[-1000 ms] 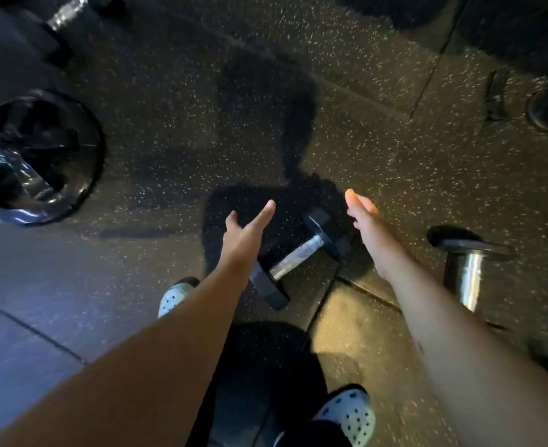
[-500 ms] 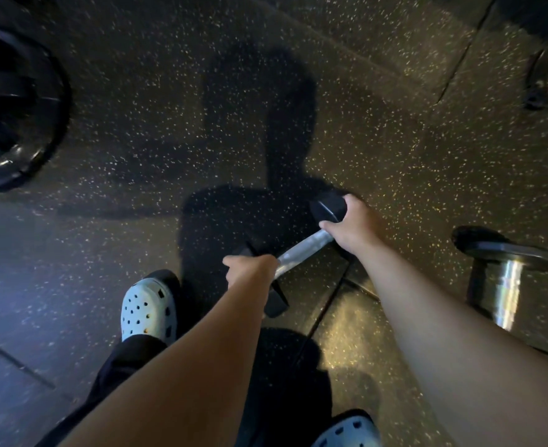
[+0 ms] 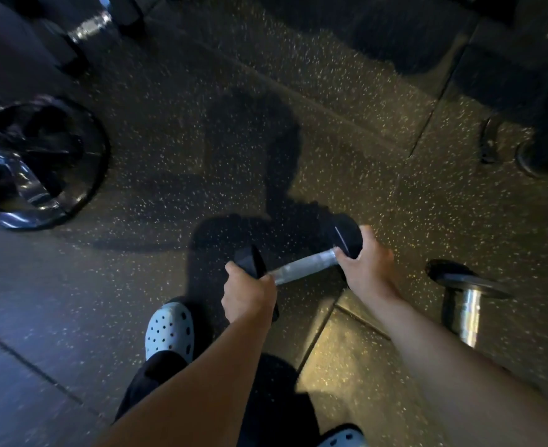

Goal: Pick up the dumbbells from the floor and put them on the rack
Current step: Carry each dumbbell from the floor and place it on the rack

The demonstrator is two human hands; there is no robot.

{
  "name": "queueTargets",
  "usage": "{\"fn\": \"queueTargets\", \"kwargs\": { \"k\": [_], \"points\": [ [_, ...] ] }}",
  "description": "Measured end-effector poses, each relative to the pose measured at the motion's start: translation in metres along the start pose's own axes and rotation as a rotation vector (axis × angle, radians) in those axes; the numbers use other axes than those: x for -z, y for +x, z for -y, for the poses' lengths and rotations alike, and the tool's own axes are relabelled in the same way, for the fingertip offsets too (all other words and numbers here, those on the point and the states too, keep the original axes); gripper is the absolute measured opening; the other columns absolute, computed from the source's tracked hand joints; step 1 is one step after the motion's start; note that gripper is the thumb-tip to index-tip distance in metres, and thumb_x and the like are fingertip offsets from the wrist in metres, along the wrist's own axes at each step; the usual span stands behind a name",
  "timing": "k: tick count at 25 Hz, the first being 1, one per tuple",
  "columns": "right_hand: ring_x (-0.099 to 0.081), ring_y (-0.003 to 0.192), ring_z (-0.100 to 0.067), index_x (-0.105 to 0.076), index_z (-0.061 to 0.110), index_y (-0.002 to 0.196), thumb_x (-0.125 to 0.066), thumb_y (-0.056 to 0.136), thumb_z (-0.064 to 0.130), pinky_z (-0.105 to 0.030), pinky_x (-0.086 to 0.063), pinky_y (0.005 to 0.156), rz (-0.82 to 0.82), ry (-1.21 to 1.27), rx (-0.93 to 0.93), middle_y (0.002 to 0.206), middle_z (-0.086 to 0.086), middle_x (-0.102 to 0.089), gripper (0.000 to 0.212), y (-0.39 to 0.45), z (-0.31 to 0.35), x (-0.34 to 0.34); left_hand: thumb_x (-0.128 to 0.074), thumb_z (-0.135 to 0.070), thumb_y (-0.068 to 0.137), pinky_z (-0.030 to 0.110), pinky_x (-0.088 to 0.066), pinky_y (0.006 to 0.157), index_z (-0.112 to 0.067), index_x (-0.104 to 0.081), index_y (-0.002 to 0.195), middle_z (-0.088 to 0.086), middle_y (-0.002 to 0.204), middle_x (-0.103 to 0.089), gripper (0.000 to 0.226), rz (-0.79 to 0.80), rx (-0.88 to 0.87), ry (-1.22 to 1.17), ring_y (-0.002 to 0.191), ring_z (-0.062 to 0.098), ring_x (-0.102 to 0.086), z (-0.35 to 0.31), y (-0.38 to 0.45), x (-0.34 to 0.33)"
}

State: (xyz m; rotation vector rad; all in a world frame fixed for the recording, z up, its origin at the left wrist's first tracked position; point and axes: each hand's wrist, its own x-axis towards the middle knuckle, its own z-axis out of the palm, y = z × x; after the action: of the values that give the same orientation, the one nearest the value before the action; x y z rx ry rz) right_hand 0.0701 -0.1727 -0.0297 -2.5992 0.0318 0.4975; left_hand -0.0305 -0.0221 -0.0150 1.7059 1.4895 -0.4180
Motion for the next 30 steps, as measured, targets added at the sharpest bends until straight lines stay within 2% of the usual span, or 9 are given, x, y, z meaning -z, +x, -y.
{"fn": "queueTargets", "kwargs": {
  "k": [2,5,11,14,17,19,21,26,30],
  "points": [
    [-0.068,0.101,-0.031,-0.056,0.019,0.126,-0.071,0.089,0.034,-0.046,-0.058,0.081,-0.088,0.018,0.012,0.110,-0.010,-0.070,0.043,-0.010,0.035,0.049,-0.065,-0.028,0.091,0.044,-0.049,0.089,-0.012,-0.045,0.129,0.015,0.122,-0.065,0.046,-0.015,-0.062,-0.037,0.114,0.039,-0.062,-0.038,-0.029,0.038],
    [-0.069,0.099,-0.035,-0.056,0.015,0.122,-0.072,0.088,0.036,-0.048,-0.056,0.082,-0.200,0.100,0.066,0.106,-0.012,-0.072,0.044,-0.019,0.093,0.131,-0.065,-0.030,0.090,0.047,-0.052,0.092,-0.014,-0.048,0.120,0.014,0.116,-0.067,0.038,-0.039,-0.163,-0.096,0.109,0.040,-0.064,-0.103,-0.075,0.097],
    [-0.067,0.093,-0.030,-0.056,0.014,0.120,-0.072,0.090,0.038,-0.044,-0.055,0.077,-0.437,0.262,0.199,0.097,-0.005,-0.070,0.043,-0.048,0.235,0.314,-0.069,-0.031,0.089,0.036,-0.044,0.072,-0.018,-0.048,0.105,-0.007,0.078,-0.052,0.029,-0.155,-0.419,-0.262,0.078,0.025,-0.055,-0.241,-0.187,0.246],
    [-0.062,0.079,-0.022,-0.057,0.016,0.115,-0.071,0.090,0.037,-0.032,-0.041,0.065,-0.518,0.346,0.277,0.083,0.009,-0.061,0.035,-0.066,0.304,0.389,-0.070,-0.029,0.088,0.036,-0.049,0.068,-0.022,-0.050,0.105,-0.012,0.075,-0.056,0.027,-0.205,-0.535,-0.392,0.066,0.013,-0.054,-0.289,-0.238,0.318],
    [-0.062,0.087,-0.016,-0.059,0.019,0.122,-0.072,0.090,0.037,-0.027,-0.042,0.070,-0.571,0.394,0.371,0.093,0.010,-0.064,0.039,-0.083,0.376,0.453,-0.072,-0.028,0.087,0.038,-0.055,0.070,-0.027,-0.052,0.103,-0.009,0.081,-0.063,0.025,-0.238,-0.583,-0.572,0.073,0.012,-0.061,-0.329,-0.281,0.390],
    [-0.067,0.092,-0.021,-0.057,0.026,0.127,-0.072,0.090,0.040,-0.034,-0.052,0.078,-0.585,0.418,0.451,0.101,0.006,-0.070,0.042,-0.088,0.423,0.482,-0.072,-0.024,0.087,0.038,-0.056,0.071,-0.031,-0.051,0.096,-0.007,0.085,-0.065,0.024,-0.253,-0.600,-0.706,0.079,0.012,-0.065,-0.348,-0.301,0.433],
    [-0.069,0.087,-0.026,-0.056,0.030,0.126,-0.072,0.089,0.041,-0.039,-0.055,0.079,-0.612,0.440,0.496,0.100,0.003,-0.072,0.042,-0.089,0.464,0.504,-0.071,-0.019,0.088,0.037,-0.055,0.070,-0.030,-0.050,0.093,-0.007,0.085,-0.066,0.024,-0.234,-0.595,-0.788,0.080,0.011,-0.066,-0.368,-0.311,0.472],
    [-0.061,0.094,-0.011,-0.061,0.024,0.131,-0.074,0.089,0.032,-0.025,-0.041,0.075,-0.603,0.497,0.559,0.100,0.014,-0.064,0.045,-0.076,0.547,0.539,-0.068,-0.011,0.088,0.029,-0.045,0.061,-0.028,-0.051,0.095,-0.004,0.087,-0.067,0.025,-0.216,-0.614,-0.877,0.082,0.015,-0.066,-0.422,-0.312,0.544],
    [-0.060,0.089,-0.006,-0.059,0.027,0.126,-0.073,0.089,0.030,-0.021,-0.042,0.074,-0.509,0.532,0.632,0.094,0.021,-0.062,0.039,-0.040,0.601,0.559,-0.070,-0.014,0.087,0.033,-0.052,0.062,-0.029,-0.047,0.093,-0.001,0.089,-0.067,0.028,-0.288,-0.590,-0.903,0.079,0.019,-0.067,-0.470,-0.290,0.574]
  ]
}}
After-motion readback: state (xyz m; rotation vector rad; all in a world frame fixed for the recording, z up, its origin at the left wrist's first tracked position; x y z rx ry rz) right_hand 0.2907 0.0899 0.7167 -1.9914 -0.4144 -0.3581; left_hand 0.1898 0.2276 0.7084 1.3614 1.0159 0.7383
